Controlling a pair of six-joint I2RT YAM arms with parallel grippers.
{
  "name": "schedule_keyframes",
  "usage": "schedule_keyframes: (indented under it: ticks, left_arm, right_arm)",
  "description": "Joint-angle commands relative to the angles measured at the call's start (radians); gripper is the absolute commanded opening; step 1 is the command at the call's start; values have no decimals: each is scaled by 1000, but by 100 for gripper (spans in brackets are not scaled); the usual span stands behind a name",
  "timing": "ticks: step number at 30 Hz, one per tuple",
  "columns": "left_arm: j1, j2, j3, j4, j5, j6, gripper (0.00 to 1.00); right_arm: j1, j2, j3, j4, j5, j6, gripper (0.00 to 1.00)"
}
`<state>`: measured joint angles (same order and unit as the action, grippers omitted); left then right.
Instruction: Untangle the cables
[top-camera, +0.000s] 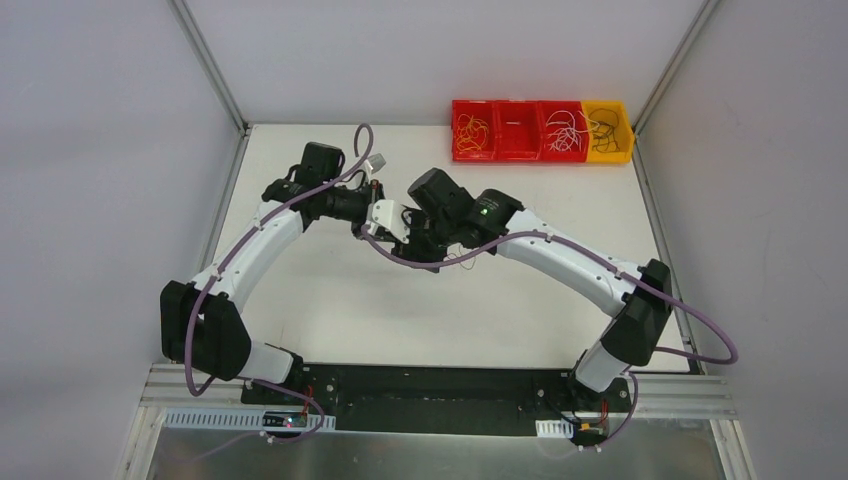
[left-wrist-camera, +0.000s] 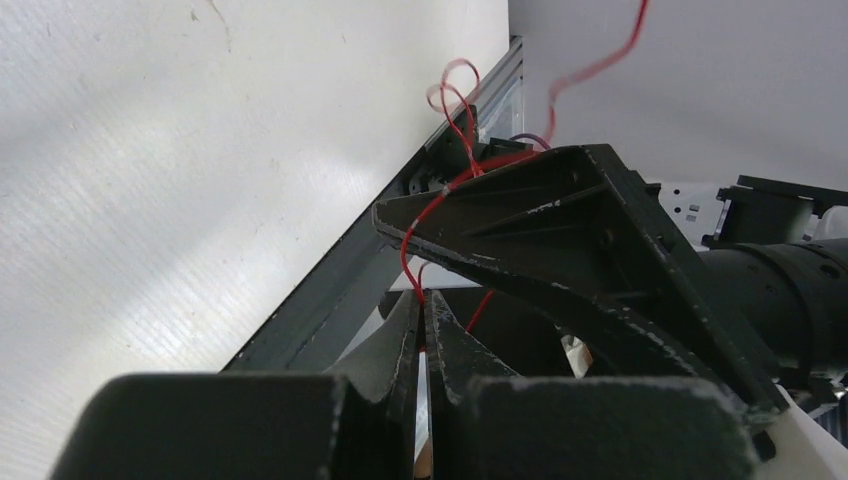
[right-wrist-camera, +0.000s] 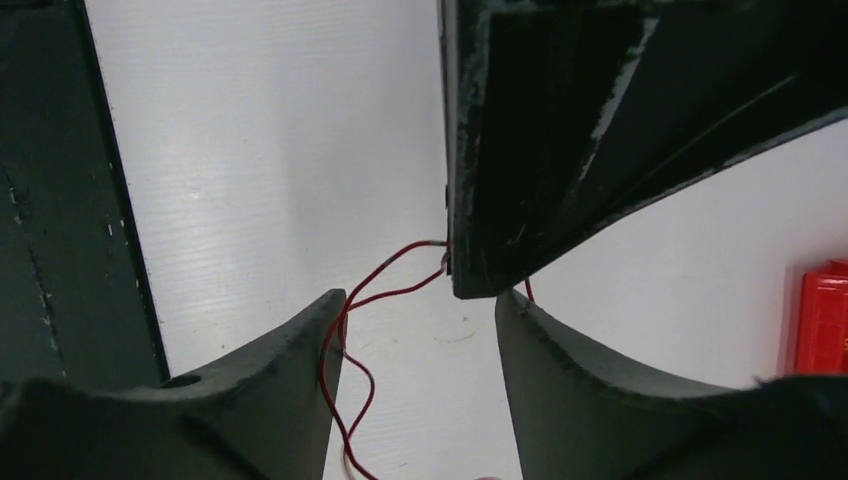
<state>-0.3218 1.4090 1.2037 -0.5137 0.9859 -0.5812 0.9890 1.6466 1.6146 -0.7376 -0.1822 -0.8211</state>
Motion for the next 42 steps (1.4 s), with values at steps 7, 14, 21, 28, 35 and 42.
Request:
schedule_keyframes:
  ticks: [7, 14, 21, 28, 35, 42]
  left_arm:
    - [-11, -68, -26, -16, 30, 13, 0]
    - [-11, -76, -32, -16, 60, 25, 0]
    - [-11, -75, -9, -16, 58, 51, 0]
    - [-28, -59, -6, -16, 96, 17, 0]
    - [-48, -42, -6, -16, 128, -6, 0]
    - [-48, -29, -10, -16, 116, -9, 0]
  right_arm:
    - [-35, -54, -26, -68, -41, 4, 26]
    - [-66, -98, -35, -94, -154, 12, 0]
    - [-101, -171, -65, -69, -255, 37, 0]
    - [-87, -239, -149, 61, -119, -67, 23]
    - [-51, -252, -162, 110, -64, -127, 54]
    - [-19, -302, -180, 66, -124, -85, 85]
